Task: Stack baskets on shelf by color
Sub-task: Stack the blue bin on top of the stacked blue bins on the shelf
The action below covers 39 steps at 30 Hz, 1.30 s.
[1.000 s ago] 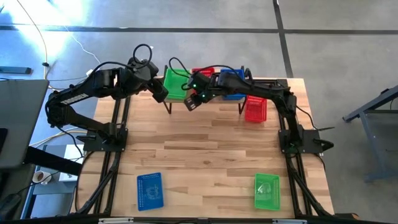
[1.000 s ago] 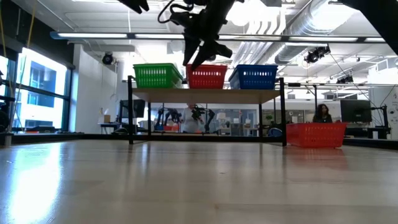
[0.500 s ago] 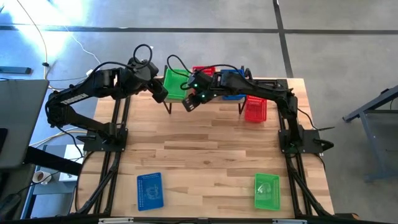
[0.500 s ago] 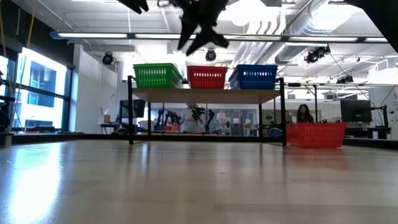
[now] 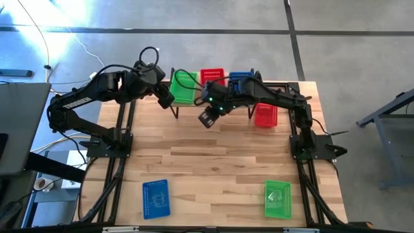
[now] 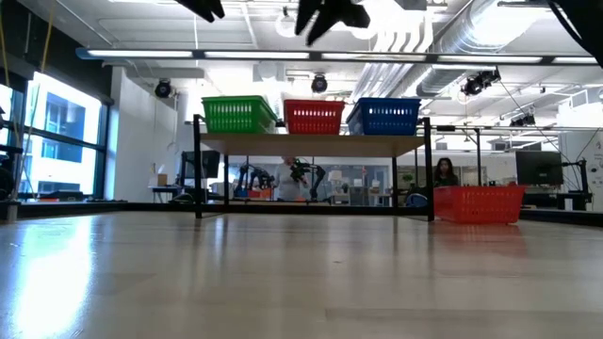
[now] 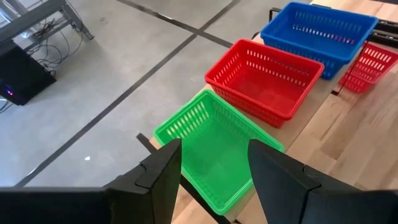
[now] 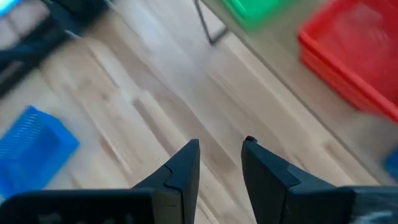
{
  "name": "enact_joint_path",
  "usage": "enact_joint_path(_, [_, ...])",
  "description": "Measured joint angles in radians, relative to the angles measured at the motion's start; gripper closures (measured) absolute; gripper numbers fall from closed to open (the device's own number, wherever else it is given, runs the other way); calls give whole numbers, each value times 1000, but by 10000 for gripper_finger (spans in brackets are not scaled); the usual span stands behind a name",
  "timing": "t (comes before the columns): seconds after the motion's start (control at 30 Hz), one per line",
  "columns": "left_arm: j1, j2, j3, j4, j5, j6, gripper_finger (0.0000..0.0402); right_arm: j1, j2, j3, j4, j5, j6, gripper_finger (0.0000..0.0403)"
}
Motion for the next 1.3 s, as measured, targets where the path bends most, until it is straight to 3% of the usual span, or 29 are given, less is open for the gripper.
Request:
enact_joint_path(0.33, [0, -1, 0, 0, 16, 0, 227, 45, -6, -2, -223, 121, 70, 297])
enact_joint_path(0.73, [0, -1, 0, -42, 46, -52, 227, 52, -91, -25, -217, 180, 4, 297])
enact_joint_path(1.0, [0, -1, 0, -52, 48, -97, 227, 26, -337, -369, -211, 216, 122, 297])
enact_joint_path(1.3, [0, -1, 0, -52, 56, -140, 227, -24, -635, -726, -49, 214, 283, 297])
